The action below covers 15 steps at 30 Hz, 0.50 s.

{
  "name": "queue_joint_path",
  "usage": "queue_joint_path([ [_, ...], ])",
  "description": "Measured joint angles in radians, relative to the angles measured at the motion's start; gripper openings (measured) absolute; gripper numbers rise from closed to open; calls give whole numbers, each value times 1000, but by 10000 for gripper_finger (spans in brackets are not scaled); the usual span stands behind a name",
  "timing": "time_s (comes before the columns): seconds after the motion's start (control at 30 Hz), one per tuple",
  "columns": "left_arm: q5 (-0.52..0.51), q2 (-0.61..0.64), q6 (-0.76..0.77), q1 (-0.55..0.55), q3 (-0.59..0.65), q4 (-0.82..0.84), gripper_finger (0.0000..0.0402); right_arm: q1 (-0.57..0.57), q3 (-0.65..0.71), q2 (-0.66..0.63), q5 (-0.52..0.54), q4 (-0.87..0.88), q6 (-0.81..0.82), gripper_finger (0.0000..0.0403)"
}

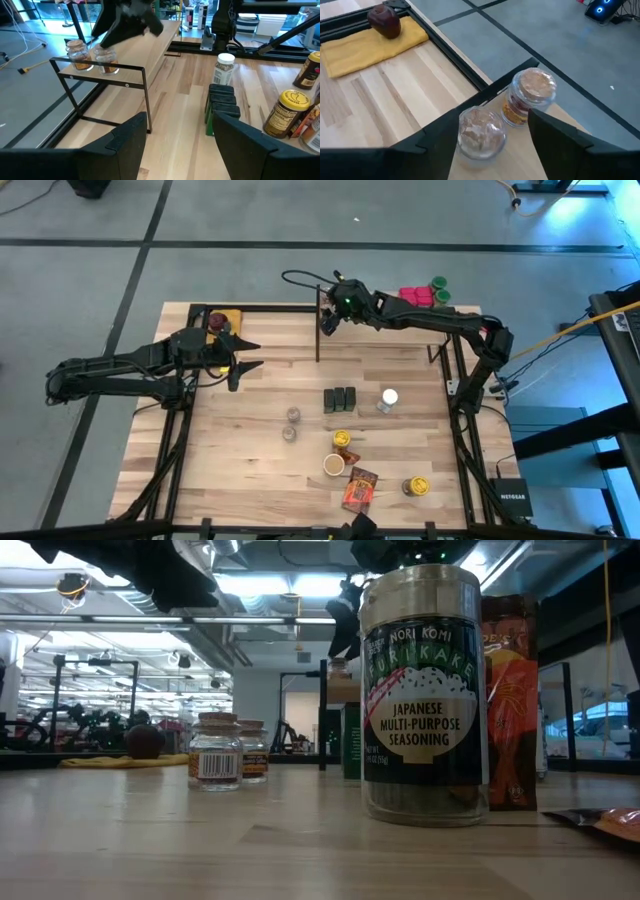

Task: Shelf spices
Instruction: Put the top right brown seasoning bottle on the shelf and align it with the other brown seasoning bottle

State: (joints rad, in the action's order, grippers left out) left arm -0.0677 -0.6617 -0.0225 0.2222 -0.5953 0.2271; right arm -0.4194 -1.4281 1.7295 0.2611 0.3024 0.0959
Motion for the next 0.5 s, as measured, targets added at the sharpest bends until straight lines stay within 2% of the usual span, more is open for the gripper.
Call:
queue_joint_path([
  [0.23, 0, 0, -3, 0, 0, 4, 219, 14, -1, -110, -2, 109, -8, 222],
  [0.37, 0, 0, -2, 0, 0, 4, 219, 39, 3, -109, 23, 236, -14, 213],
  [0.5, 0, 0, -1, 0, 0, 4, 219, 62, 57, -64, 42, 209, -23, 201],
])
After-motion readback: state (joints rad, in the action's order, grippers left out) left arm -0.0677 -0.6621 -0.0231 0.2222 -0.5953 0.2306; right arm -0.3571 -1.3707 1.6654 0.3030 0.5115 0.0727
